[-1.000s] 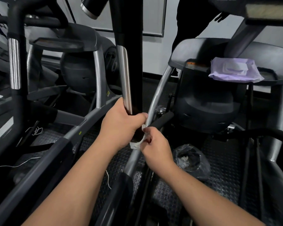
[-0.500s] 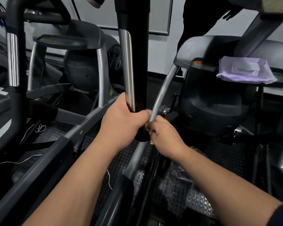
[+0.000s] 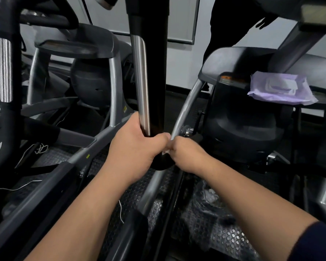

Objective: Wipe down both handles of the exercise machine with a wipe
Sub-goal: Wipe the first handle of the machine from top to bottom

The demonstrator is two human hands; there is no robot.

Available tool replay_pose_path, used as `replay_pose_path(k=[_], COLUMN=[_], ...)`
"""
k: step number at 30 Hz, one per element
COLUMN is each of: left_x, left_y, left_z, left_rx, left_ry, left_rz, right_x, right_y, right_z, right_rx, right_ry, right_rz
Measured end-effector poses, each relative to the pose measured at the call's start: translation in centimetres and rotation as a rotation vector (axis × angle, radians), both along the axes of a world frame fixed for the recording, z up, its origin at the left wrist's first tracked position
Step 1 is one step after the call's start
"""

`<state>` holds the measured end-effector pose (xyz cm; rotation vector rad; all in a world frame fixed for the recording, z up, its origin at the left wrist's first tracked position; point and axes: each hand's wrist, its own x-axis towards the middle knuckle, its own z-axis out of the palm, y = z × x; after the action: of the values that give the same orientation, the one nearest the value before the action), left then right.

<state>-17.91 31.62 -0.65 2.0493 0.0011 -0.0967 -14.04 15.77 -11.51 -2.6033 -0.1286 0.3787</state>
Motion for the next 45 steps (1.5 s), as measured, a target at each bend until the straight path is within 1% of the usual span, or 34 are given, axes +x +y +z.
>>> replay_pose_path(k=[1, 3, 5, 7, 9, 10, 13, 14, 16, 18, 19, 21, 22, 25, 26, 27, 29, 31, 34, 35, 39, 41, 43, 45], left_x=[0.1, 0.2, 0.2, 0.1, 0.0, 0.0, -0.1, -0.2, -0.3, -0.4, -0.3, -0.5, -0.6, -0.7, -0.7, -0.6, -0.6, -0.6, -0.4, -0.4, -0.3, -0.3, -0.8, -2.4], left_y=[0.0, 0.0, 0.0, 0.0, 0.0, 0.0, 0.1, 0.1, 0.1, 0.0, 0.0, -0.2, -0.2, -0.3, -0.3, -0.3, -0.4, -0.5, -0.4, -0.4, -0.7, -0.9, -1.2, -1.7], left_z=[-0.1, -0.2, -0.2, -0.1, -0.2, -0.2, -0.2, -0.2, -0.3, -0.3, -0.3, -0.2, -0.2, 0.0, 0.0, 0.1, 0.0, 0.1, 0.2, 0.3, 0.6, 0.5, 0.0, -1.3], left_rx=[0.002, -0.005, -0.011, -0.014, -0.009, -0.007, -0.016, -0.015, -0.004, -0.009, -0.013, -0.014, -0.018, -0.019, -0.020, -0.022, -0.026, -0.029, -0.010, -0.006, 0.021, 0.011, 0.016, 0.010], left_ry=[0.000, 0.002, 0.004, 0.006, 0.007, 0.008, 0.015, 0.013, 0.010, 0.002, 0.000, 0.009, 0.011, 0.008, 0.007, 0.009, 0.017, 0.011, 0.000, 0.002, -0.001, -0.023, -0.105, -0.237], left_rz=[0.004, 0.004, 0.001, 0.002, 0.006, 0.008, 0.009, 0.009, 0.015, 0.029, 0.035, 0.034, 0.031, 0.039, 0.040, 0.042, 0.040, 0.042, 0.065, 0.069, 0.048, 0.057, 0.113, 0.202], right_x=[0.0, 0.7, 1.6, 1.8, 1.4, 1.5, 2.3, 2.1, 0.6, -1.1, -1.3, -1.0, -1.1, -3.0, -3.7, -4.0, -3.3, -3.2, -4.7, -4.7, -1.8, -2.2, -3.1, -2.1], right_y=[0.4, -0.2, -0.7, 0.0, 0.6, 0.2, -1.6, -1.4, -0.2, 0.3, -0.4, -1.8, -1.8, 0.3, 0.8, 0.7, 0.0, 0.3, 2.2, 2.2, 0.4, 1.1, 1.7, 0.8], right_z=[0.3, 0.4, 0.3, 0.5, 0.5, 0.3, -0.8, -1.1, -1.4, -2.1, -2.3, -3.2, -3.4, -3.9, -4.3, -4.6, -4.9, -5.2, -5.0, -5.3, -6.2, -6.1, -6.1, -6.9], right_rx=[0.015, 0.018, -0.042, -0.087, -0.086, -0.066, -0.043, -0.059, -0.057, 0.037, 0.111, 0.246, 0.273, 0.299, 0.341, 0.399, 0.494, 0.512, 0.538, 0.549, 0.551, 0.552, 0.588, 0.630], right_ry=[0.020, 0.061, 0.071, 0.094, 0.091, 0.092, 0.094, 0.063, -0.020, -0.093, -0.088, -0.086, -0.097, -0.186, -0.203, -0.189, -0.140, -0.146, -0.204, -0.208, -0.148, -0.159, -0.160, -0.170], right_rz=[0.026, -0.004, -0.034, 0.006, 0.057, 0.037, -0.188, -0.219, -0.164, -0.134, -0.201, -0.399, -0.455, -0.413, -0.414, -0.461, -0.631, -0.695, -0.607, -0.607, -0.853, -0.829, -0.787, -0.868])
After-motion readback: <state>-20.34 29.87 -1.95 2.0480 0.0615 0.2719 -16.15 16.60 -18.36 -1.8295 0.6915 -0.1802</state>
